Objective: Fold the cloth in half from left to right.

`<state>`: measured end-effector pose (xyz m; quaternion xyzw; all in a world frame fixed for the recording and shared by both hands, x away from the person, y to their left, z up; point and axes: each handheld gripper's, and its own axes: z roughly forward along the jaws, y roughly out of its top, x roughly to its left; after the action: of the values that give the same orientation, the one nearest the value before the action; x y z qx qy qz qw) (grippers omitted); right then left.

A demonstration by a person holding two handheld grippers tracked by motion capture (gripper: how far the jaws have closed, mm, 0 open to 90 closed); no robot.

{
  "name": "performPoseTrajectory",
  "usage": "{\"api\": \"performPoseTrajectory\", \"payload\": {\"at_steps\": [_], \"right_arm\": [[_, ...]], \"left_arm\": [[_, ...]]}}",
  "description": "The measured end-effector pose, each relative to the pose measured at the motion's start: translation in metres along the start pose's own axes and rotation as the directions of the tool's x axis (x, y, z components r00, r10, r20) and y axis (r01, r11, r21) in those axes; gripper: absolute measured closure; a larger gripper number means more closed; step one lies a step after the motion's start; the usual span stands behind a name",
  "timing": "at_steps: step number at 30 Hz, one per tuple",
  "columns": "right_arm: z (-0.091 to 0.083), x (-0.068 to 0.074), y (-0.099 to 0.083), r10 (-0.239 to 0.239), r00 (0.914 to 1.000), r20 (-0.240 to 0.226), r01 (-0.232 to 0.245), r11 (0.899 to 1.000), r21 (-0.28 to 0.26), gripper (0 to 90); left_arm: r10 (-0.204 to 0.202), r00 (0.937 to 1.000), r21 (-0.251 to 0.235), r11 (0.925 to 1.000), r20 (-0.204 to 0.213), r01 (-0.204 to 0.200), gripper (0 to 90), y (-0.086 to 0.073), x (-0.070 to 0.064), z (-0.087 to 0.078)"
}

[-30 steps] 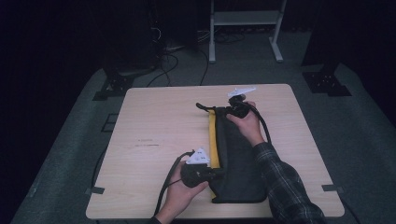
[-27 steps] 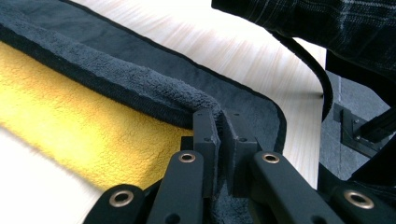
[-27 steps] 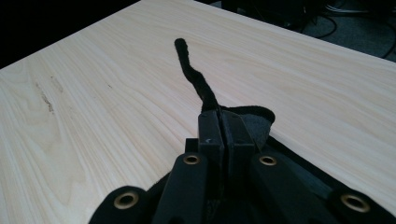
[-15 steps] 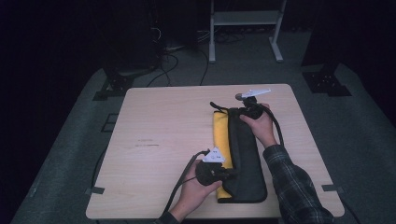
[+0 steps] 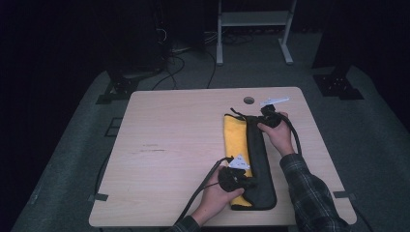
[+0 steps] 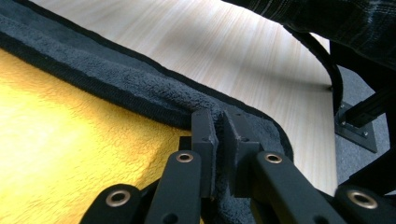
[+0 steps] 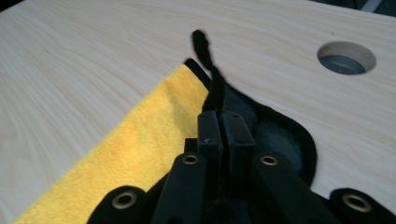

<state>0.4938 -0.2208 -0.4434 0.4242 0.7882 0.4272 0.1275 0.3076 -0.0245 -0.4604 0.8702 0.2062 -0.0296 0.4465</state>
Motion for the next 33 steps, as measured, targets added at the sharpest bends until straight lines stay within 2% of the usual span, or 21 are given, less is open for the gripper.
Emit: {"api": "performPoseTrajectory", "payload": {"at_steps": [2,4,5,6,10,13,15,16,19,20,22,24,28,30,31,32,33], "right_arm": [[0.0,-0.004,-0.003,0.007,0.9998,0.017,-0.007,1.0,0.003,83.2],[0.0,-0.006,-0.005,0.002,0.9994,0.035,-0.002,1.0,0.001,81.1],[-0.003,-0.011,-0.007,0.012,0.9974,0.071,-0.012,1.0,0.001,76.8],[-0.005,-0.013,-0.008,0.014,0.9964,0.084,-0.014,1.0,0.003,75.9],[-0.014,-0.019,-0.011,0.031,0.9947,0.098,-0.03,0.999,-0.01,69.1],[-0.022,-0.02,-0.01,0.044,0.9944,0.096,-0.04,0.998,-0.042,64.5],[-0.026,-0.018,-0.01,0.047,0.9958,0.079,-0.043,0.998,-0.055,63.0],[-0.026,-0.018,-0.01,0.047,0.9958,0.079,-0.043,0.998,-0.055,63.0],[-0.027,-0.011,-0.01,0.027,0.9974,0.067,-0.023,0.998,-0.061,62.2],[-0.026,-0.004,-0.012,0.012,0.9986,0.051,-0.009,0.998,-0.063,62.0],[-0.022,0.004,-0.013,-0.008,0.9993,0.037,0.01,0.999,-0.051,60.9],[-0.018,0.013,-0.015,-0.037,0.9979,0.053,0.04,0.998,-0.044,58.9],[-0.003,0.021,-0.017,-0.073,0.9901,0.12,0.073,0.997,0.001,52.2],[0.005,0.021,-0.019,-0.083,0.9848,0.153,0.079,0.996,0.027,51.6],[0.007,0.02,-0.02,-0.095,0.9795,0.178,0.089,0.995,0.041,51.8],[0.007,0.02,-0.02,-0.095,0.9795,0.178,0.089,0.995,0.041,51.8],[0.009,0.014,-0.023,-0.1,0.9708,0.218,0.087,0.994,0.071,51.7]], "left_arm": [[0.0,0.9999,0.016,0.9999,0.017,0.0,73.9,0.0,0.0,0.006],[-0.002,0.9999,0.016,0.9999,0.013,0.001,64.1,0.0,-0.002,0.008],[0.009,0.9999,0.002,1.0,0.007,-0.009,61.1,0.001,-0.002,0.006],[0.009,0.9999,0.002,1.0,0.007,-0.009,56.9,0.001,-0.002,0.006],[-0.01,0.9999,-0.054,0.9985,-0.007,0.009,49.1,0.004,0.002,-0.013],[-0.011,0.9994,-0.063,0.998,-0.033,0.009,47.1,0.003,0.008,-0.027],[-0.008,0.9976,-0.063,0.998,-0.069,0.004,47.6,0.0,0.013,-0.035],[-0.008,0.9976,-0.063,0.998,-0.069,0.004,48.0,0.0,0.013,-0.035],[-0.005,0.9914,-0.038,0.9993,-0.131,0.0,48.7,-0.009,0.02,-0.043],[-0.02,0.9869,-0.026,0.9995,-0.16,0.017,48.8,-0.015,0.025,-0.044],[-0.023,0.9833,-0.006,0.9997,-0.181,0.022,48.8,-0.022,0.029,-0.044],[-0.015,0.9809,0.034,0.9992,-0.194,0.022,48.4,-0.027,0.032,-0.042],[0.001,0.9787,0.065,0.9978,-0.205,0.013,48.4,-0.03,0.032,-0.036],[0.011,0.9768,0.076,0.9971,-0.214,0.006,48.1,-0.031,0.031,-0.034],[0.011,0.9764,0.077,0.997,-0.216,0.006,48.2,-0.031,0.03,-0.033],[0.011,0.9764,0.077,0.997,-0.216,0.006,48.4,-0.031,0.03,-0.033],[0.004,0.9765,0.075,0.9971,-0.216,0.013,48.5,-0.032,0.031,-0.034]]}}
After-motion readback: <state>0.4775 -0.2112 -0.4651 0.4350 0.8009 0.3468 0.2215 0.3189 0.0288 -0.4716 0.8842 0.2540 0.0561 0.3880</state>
